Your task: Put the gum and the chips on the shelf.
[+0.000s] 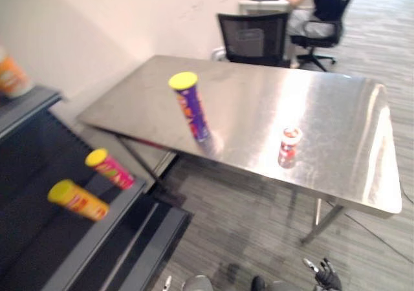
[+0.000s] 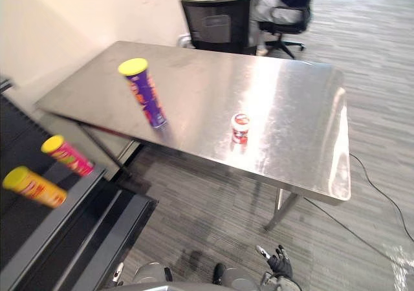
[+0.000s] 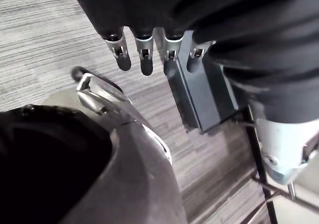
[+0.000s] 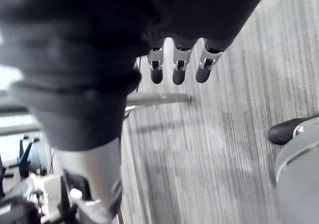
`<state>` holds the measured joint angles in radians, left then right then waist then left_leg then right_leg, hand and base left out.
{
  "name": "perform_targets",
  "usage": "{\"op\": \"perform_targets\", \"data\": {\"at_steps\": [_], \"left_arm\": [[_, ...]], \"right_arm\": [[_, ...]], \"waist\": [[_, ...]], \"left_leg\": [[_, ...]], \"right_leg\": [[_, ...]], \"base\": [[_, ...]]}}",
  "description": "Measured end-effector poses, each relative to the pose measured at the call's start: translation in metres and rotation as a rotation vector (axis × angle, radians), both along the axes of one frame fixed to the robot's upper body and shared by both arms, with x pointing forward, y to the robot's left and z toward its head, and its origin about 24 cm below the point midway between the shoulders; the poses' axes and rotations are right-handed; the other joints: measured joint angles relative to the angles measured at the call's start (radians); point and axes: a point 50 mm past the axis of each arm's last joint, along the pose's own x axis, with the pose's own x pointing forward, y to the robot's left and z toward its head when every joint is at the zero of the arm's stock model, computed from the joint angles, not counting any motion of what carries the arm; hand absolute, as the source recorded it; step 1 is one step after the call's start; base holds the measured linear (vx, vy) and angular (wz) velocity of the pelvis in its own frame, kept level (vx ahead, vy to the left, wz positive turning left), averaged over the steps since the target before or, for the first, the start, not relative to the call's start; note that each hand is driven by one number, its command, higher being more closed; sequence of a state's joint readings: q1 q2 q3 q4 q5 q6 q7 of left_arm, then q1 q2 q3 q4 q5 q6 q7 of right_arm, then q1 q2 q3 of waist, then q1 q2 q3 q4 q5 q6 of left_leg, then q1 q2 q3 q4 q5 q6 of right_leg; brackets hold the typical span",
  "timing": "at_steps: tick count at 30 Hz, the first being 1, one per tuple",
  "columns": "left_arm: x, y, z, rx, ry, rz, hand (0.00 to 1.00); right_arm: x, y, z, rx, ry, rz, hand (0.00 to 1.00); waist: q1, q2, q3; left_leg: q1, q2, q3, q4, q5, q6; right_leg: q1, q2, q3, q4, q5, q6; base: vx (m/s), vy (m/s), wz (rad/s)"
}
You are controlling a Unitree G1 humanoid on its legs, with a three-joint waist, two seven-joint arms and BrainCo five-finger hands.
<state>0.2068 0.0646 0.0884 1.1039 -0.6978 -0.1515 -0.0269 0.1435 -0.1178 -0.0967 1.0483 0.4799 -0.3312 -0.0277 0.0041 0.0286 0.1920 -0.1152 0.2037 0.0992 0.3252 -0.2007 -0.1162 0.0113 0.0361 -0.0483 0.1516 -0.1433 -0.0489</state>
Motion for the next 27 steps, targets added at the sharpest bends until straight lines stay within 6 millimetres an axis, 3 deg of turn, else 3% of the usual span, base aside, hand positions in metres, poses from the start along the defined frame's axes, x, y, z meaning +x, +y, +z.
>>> {"op": "perform_targets", "data": {"at_steps": [3, 5, 6, 7, 8, 11, 15, 20, 27], "left_arm": [[0.000, 0.001, 0.000, 0.015, -0.002, 0.011, 0.00], [-0.001, 0.000, 0.000, 0.033, 0.015, -0.021, 0.00], [-0.003, 0.000, -0.001, 0.034, 0.031, -0.035, 0.00], [-0.004, 0.005, 0.000, 0.048, 0.038, -0.047, 0.00], [-0.005, 0.013, 0.001, 0.071, 0.043, -0.070, 0.00], [-0.007, 0.025, 0.002, 0.108, 0.068, -0.149, 0.00], [-0.006, 0.024, 0.002, 0.115, 0.089, -0.232, 0.00], [-0.005, 0.017, 0.001, 0.101, 0.088, -0.261, 0.00], [-0.005, 0.017, 0.000, 0.109, 0.097, -0.272, 0.00]], "right_arm": [[-0.007, -0.002, -0.003, -0.003, 0.027, -0.034, 0.00], [-0.013, 0.001, -0.004, -0.004, 0.034, -0.044, 0.00], [-0.018, 0.002, -0.005, -0.005, 0.043, -0.049, 0.00], [-0.019, 0.008, -0.007, 0.008, 0.051, -0.057, 0.00], [-0.022, 0.016, -0.008, 0.022, 0.051, -0.084, 0.00], [-0.027, 0.027, -0.011, 0.042, 0.068, -0.116, 0.00], [-0.024, 0.026, -0.011, 0.036, 0.063, -0.122, 0.00], [-0.032, 0.017, -0.012, -0.010, 0.125, -0.165, 0.00], [-0.034, 0.008, -0.011, -0.082, 0.169, -0.260, 0.00]], "waist": [[-0.003, -0.007, 0.002], [-0.007, 0.003, -0.004], [-0.016, 0.017, -0.016], [-0.020, 0.003, -0.021], [-0.022, -0.031, -0.035], [-0.023, -0.072, -0.062], [-0.028, -0.064, -0.065], [-0.028, -0.043, -0.074], [-0.025, -0.045, -0.075]], "left_leg": [[0.039, -0.039, -0.056, -0.153, 0.054, -0.037], [0.067, -0.044, -0.038, -0.185, 0.138, -0.029], [0.075, -0.039, -0.016, -0.189, 0.159, -0.007], [0.087, -0.056, 0.008, -0.195, 0.160, -0.003], [0.107, -0.091, 0.048, -0.236, 0.165, 0.010], [0.169, -0.149, 0.120, -0.310, 0.168, 0.043], [0.236, -0.164, 0.201, -0.359, 0.166, 0.050], [0.241, -0.154, 0.200, -0.395, 0.181, 0.054], [0.241, -0.150, 0.205, -0.414, 0.188, 0.057]], "right_leg": [[0.036, -0.022, 0.103, 0.008, -0.004, 0.034], [0.057, -0.027, 0.119, 0.010, -0.025, 0.069], [0.064, -0.025, 0.130, 0.011, -0.044, 0.097], [0.061, -0.050, 0.132, 0.022, -0.061, 0.114], [0.037, -0.111, 0.064, 0.034, -0.075, 0.141], [0.036, -0.197, -0.011, 0.007, -0.037, 0.191], [0.032, -0.236, -0.122, -0.002, 0.001, 0.195], [0.036, -0.207, -0.125, -0.052, 0.033, 0.191], [0.068, -0.186, -0.130, -0.143, 0.093, 0.190]], "base": [[0.35, 0.222, -1.08], [0.24, 0.304, -0.77], [0.22, 0.366, -0.55], [0.18, 0.392, -0.49], [0.11, 0.300, -0.40], [0.12, 0.298, -0.57], [0.04, 0.144, -0.64], [0.01, 0.006, -0.06], [0.00, 0.000, -0.04]]}}
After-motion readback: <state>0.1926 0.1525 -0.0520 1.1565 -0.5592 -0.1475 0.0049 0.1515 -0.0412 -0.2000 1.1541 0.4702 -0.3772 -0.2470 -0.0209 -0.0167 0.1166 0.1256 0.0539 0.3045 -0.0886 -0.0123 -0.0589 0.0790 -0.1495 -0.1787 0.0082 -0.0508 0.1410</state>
